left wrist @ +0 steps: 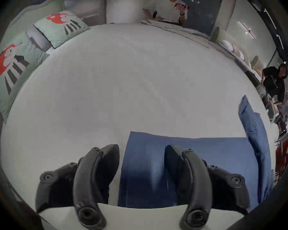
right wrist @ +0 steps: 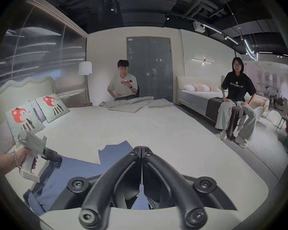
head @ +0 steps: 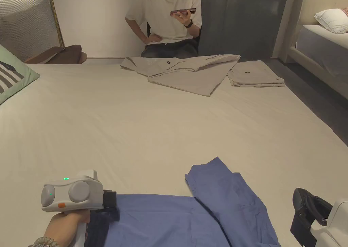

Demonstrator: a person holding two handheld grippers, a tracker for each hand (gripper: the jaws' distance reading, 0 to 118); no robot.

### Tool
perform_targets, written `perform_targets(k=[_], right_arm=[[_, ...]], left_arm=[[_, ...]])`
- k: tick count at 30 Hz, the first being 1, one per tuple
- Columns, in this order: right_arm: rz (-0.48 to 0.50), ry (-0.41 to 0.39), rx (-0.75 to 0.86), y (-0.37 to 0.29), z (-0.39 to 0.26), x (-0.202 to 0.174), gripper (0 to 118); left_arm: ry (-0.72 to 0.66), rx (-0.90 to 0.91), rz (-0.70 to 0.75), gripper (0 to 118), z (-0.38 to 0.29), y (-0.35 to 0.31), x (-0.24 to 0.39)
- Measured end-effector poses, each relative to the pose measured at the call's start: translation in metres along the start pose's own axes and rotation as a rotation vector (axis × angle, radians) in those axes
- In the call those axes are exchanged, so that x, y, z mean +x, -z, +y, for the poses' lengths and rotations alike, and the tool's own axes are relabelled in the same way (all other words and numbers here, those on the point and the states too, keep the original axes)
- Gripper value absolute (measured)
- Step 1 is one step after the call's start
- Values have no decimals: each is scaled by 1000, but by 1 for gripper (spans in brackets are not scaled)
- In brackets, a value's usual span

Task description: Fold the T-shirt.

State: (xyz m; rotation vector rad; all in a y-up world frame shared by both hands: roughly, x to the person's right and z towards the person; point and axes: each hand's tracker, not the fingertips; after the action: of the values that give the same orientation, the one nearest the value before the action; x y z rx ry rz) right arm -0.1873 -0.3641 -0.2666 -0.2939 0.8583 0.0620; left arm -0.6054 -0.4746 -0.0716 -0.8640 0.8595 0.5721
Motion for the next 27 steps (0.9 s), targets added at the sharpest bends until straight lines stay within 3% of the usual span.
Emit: perform_targets(k=[1,3,4,5,6,7,13,16,22,23,24,25,26,27], right_arm=[[-2,1,-18,5,-3,2,0],[-18,13,-47,19,-7,5,4],[-24,19,-83,30,-8,7,19],[-24,34,-113,43,-11,12,61],[-17,40,-155,56,-12,15,91],[-9,41,-220,72,-12,19,107],[-24,-37,-427,153,-25,25,103],[-22,-27,-548,189,-37,27,91],[12,-71,-672,207,-53,16,55],[8,-77,-655,203,-54,15,38],[13,-80,-643,200,-52,17,38],[49,-60,-626,195,-47,16,29],[35,-61,-611,191,-46,17,8],[4,-73,-563,184,-42,19,1]], left_arm=[[18,6,7,57,-2,-2,3],[25,20,4,39,-4,-6,6],[17,36,10,23,-7,-15,12],[14,47,18,6,-8,-19,13],[8,55,10,6,-9,-22,13],[3,64,7,6,-11,-26,14],[6,115,-1,6,-14,-46,12],[6,130,-3,6,-16,-44,5],[-11,150,-8,6,-14,-48,2],[-11,151,-8,6,-14,-49,2],[-12,152,-9,6,-14,-51,1],[-13,158,-9,6,-15,-54,1],[-14,163,-10,6,-16,-56,0],[-15,167,-9,6,-17,-58,0]])
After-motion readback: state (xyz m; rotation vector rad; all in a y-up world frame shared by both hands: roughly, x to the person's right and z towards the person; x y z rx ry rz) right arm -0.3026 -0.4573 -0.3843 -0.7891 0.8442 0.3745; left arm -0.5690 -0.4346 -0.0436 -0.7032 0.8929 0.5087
